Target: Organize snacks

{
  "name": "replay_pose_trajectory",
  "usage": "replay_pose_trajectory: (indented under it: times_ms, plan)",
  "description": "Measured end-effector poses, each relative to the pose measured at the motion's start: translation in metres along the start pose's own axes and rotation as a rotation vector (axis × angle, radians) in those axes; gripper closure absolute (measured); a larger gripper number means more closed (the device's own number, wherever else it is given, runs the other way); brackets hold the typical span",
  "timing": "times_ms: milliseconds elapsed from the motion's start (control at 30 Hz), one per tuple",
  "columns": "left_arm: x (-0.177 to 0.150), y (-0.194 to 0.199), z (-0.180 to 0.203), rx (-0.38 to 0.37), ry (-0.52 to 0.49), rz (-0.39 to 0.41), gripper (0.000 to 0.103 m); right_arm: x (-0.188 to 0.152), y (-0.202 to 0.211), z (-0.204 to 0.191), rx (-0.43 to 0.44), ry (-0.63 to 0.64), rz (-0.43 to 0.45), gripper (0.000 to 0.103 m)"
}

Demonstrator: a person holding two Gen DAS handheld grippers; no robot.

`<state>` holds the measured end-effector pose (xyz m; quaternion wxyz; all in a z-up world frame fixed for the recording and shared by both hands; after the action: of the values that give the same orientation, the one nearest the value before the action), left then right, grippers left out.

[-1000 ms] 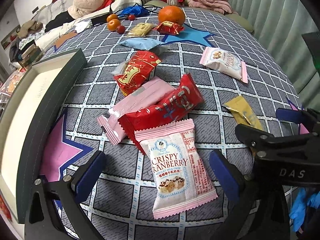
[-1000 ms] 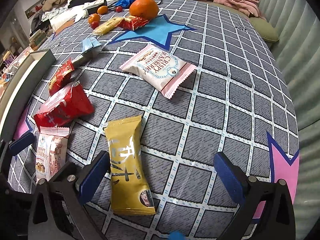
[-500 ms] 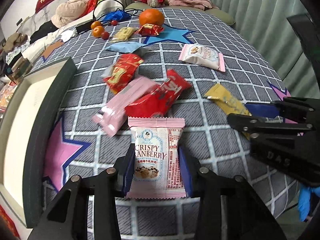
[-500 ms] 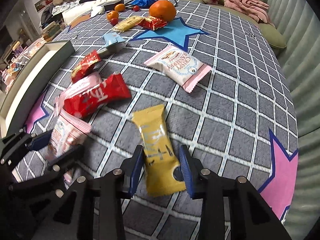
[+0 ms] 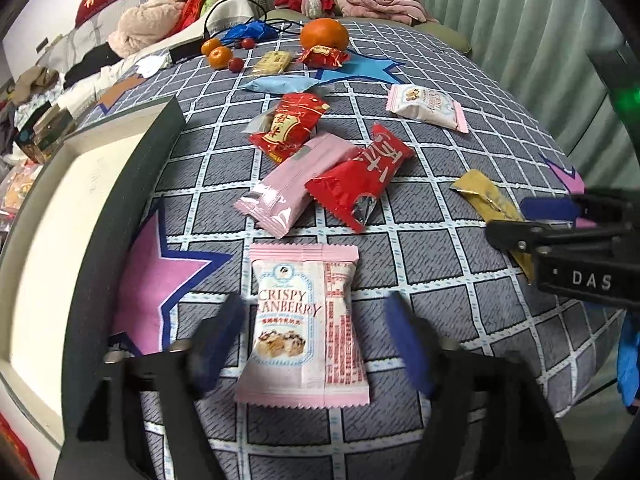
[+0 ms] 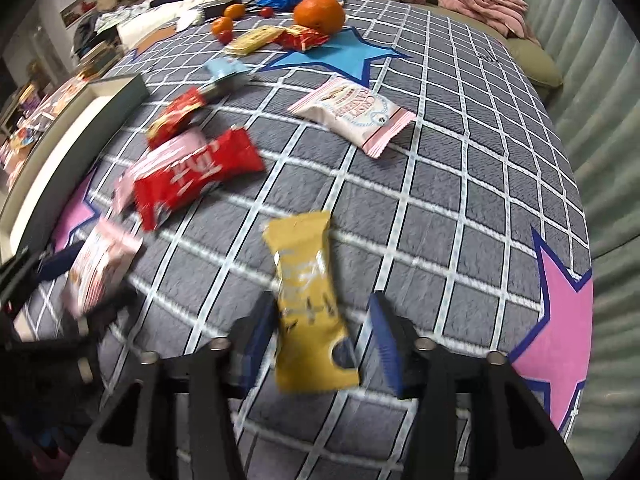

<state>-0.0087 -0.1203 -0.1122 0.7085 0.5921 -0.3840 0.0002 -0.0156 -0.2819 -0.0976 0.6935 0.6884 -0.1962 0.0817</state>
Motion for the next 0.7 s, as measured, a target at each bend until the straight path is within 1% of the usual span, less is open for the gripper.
replay_pose_trajectory:
  times_ms: [33, 100, 133, 200, 233, 367, 467, 700]
  plan:
    - [0.0, -0.001, 0.0, -0.005, 0.008, 0.009, 0.02, 0.002, -0.004, -0.001, 0.0, 0.002, -0.009, 0.014]
    - [0.001, -0.002, 0.0, -0.013, 0.01, 0.014, 0.016, 0.001, -0.013, -0.005, 0.007, 0.008, -0.033, 0.0]
    - [0.001, -0.003, 0.001, -0.021, 0.007, 0.014, 0.012, -0.001, -0.014, -0.007, 0.007, 0.015, -0.019, 0.0]
    - [0.001, -0.004, 0.005, -0.031, -0.013, 0.013, 0.007, -0.002, -0.013, -0.009, 0.01, 0.014, 0.003, 0.0]
    - [0.0, -0.006, 0.007, -0.035, -0.024, 0.0, 0.0, -0.003, -0.013, -0.009, 0.01, 0.012, 0.014, 0.0]
    - [-0.001, -0.009, 0.008, -0.028, -0.028, -0.018, 0.0, -0.009, -0.01, -0.008, 0.017, 0.023, 0.048, 0.0]
    - [-0.002, -0.01, 0.008, -0.026, -0.025, -0.017, 0.0, -0.012, -0.008, -0.009, 0.018, 0.03, 0.075, 0.0]
    - [-0.002, -0.008, 0.008, -0.025, -0.023, -0.01, 0.0, -0.013, -0.007, -0.01, 0.019, 0.038, 0.098, 0.0]
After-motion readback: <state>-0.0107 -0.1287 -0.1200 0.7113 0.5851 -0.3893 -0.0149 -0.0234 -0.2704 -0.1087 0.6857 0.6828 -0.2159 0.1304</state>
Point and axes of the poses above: each gripper's, at about its wrist camera, not at the fingertips, and y roughly against the way its jaws point, z to its right, x to its top, the point moved 5 cm from there along -y, roughly the way its jaws point, and after that the axes turned 3 degrees about z, right-handed, at the moved point
